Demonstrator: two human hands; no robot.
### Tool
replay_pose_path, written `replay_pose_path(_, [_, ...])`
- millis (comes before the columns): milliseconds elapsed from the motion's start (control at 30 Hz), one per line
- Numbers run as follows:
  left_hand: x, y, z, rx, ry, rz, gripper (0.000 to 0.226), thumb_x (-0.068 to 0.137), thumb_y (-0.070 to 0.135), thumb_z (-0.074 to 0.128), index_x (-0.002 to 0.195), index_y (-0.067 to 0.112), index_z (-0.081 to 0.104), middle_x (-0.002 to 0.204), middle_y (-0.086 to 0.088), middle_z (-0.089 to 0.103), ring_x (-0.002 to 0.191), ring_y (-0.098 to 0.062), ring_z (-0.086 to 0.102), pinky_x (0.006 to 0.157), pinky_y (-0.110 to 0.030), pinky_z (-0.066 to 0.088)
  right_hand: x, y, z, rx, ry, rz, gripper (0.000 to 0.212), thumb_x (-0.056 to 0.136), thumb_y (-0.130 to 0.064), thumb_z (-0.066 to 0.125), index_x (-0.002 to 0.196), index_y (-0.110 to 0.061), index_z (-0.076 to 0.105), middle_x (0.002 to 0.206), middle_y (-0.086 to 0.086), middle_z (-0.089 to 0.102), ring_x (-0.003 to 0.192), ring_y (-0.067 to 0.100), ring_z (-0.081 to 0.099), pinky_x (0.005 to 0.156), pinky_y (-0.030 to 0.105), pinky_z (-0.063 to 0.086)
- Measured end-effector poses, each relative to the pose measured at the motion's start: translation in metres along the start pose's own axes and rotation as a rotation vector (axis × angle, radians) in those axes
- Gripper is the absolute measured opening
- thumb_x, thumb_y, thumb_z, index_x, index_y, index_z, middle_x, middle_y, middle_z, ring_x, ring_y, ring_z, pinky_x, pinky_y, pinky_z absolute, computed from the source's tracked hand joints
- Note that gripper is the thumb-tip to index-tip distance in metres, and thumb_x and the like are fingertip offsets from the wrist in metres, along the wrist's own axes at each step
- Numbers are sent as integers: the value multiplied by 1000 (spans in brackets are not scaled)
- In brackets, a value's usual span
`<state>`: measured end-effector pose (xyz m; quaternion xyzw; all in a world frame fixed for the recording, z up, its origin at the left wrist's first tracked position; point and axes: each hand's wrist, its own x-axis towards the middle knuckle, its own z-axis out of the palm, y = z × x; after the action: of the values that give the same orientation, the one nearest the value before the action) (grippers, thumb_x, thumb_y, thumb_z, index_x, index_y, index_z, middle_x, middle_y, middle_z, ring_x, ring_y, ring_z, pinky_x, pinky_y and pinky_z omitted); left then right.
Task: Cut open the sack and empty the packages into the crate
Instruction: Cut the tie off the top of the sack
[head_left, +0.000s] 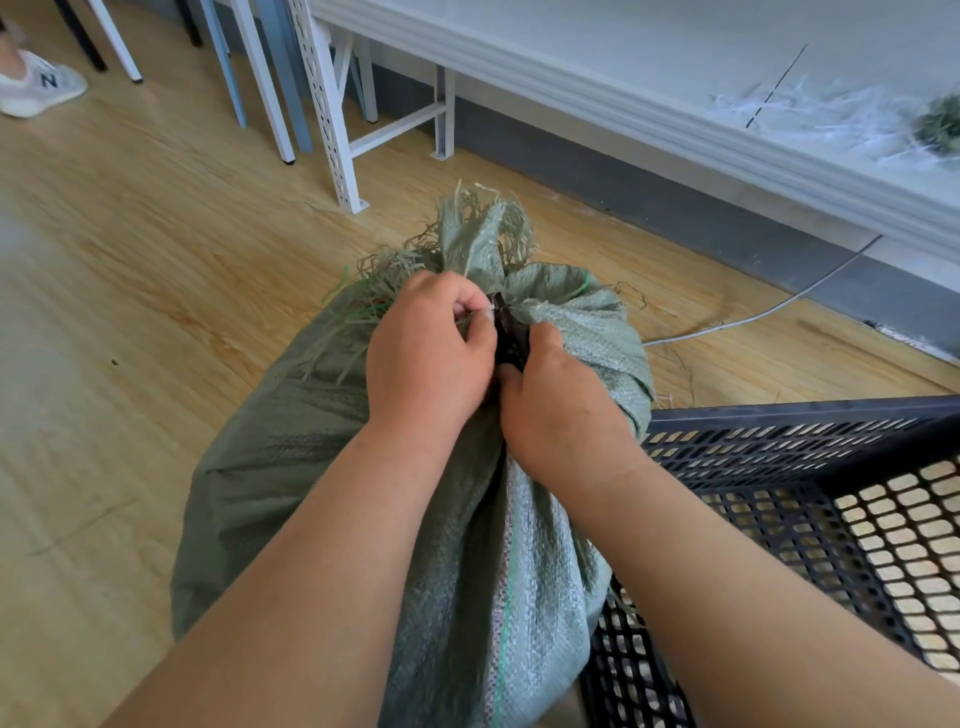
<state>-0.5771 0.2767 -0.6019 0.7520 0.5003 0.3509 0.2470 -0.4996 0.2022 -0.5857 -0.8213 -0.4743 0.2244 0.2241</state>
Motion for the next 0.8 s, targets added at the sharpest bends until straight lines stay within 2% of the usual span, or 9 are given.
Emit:
replay_pose_path(67, [3, -5, -1, -58, -2, -37, 8, 88, 21, 61, 86, 29, 60, 97, 7, 61, 86, -12, 59, 76, -34, 52, -2, 3, 0, 44, 29, -33, 15, 100, -27, 41, 100, -17, 30, 73, -1, 43, 77, 29, 47, 65, 35, 34])
replay_pose_path(167, [5, -9, -2, -144, -32, -97, 7, 90, 23, 62, 87, 29, 62, 91, 11, 63, 87, -10, 61, 76, -32, 51, -8, 10, -2, 125, 162, -85, 22, 97, -36, 48, 99, -18, 36, 69, -5, 45, 77, 31, 53, 62, 37, 37])
replay_pose_path(267, [5, -8, -2, -177, -34, -67, 6, 89, 23, 64, 88, 29, 64, 93, 12, 65, 88, -9, 62, 78, -32, 53, -3, 11, -13, 185, 295, -86, 31, 87, -43, 64, 98, -20, 46, 73, -13, 52, 74, 19, 54, 61, 31, 38])
replay_pose_path(333, [7, -8, -2, -189, -30, -49, 7, 87, 25, 65, 86, 31, 65, 97, 9, 65, 88, -7, 62, 78, -31, 54, 7, 7, -21, 202, 329, -89, 23, 83, -37, 69, 94, -21, 56, 75, -13, 58, 76, 14, 56, 61, 26, 35])
replay_pose_path(433, [11, -6, -8, -258, -28, -81, 8, 85, 27, 66, 80, 34, 65, 96, 6, 65, 81, -3, 61, 74, -23, 51, 24, -1, -25, 215, 300, -86, 13, 83, -30, 69, 93, -23, 65, 80, -10, 64, 79, 12, 59, 61, 24, 38])
replay_pose_path(500, [13, -5, -15, -288, -24, -120, 10, 85, 26, 66, 78, 33, 65, 90, 7, 64, 74, 0, 58, 67, -16, 45, 31, -1, -24, 202, 242, -76, 16, 84, -27, 68, 99, -22, 67, 84, -7, 67, 79, 14, 61, 57, 24, 43])
replay_pose_path(567, [16, -4, -24, -276, 9, -153, 9, 87, 27, 65, 80, 33, 64, 91, 7, 63, 75, -2, 56, 65, -17, 42, 35, 1, -20, 143, 179, -69, 16, 85, -26, 68, 100, -20, 64, 81, -5, 64, 76, 17, 59, 52, 21, 41])
replay_pose_path(700, [28, 2, -48, -337, 288, -107, 9, 87, 28, 64, 81, 34, 61, 92, 7, 66, 78, -7, 59, 70, -21, 49, 38, 5, -14, 146, 69, -57, 20, 88, -29, 67, 105, -21, 59, 84, -2, 63, 71, 15, 59, 53, 22, 46])
replay_pose_path(800, [27, 12, -57, -500, 250, -118, 6, 88, 23, 66, 89, 28, 62, 87, 9, 67, 71, -8, 63, 63, -22, 52, 37, 2, -14, 288, 185, -74, 20, 88, -30, 66, 107, -25, 62, 87, -5, 67, 74, 13, 62, 61, 27, 51])
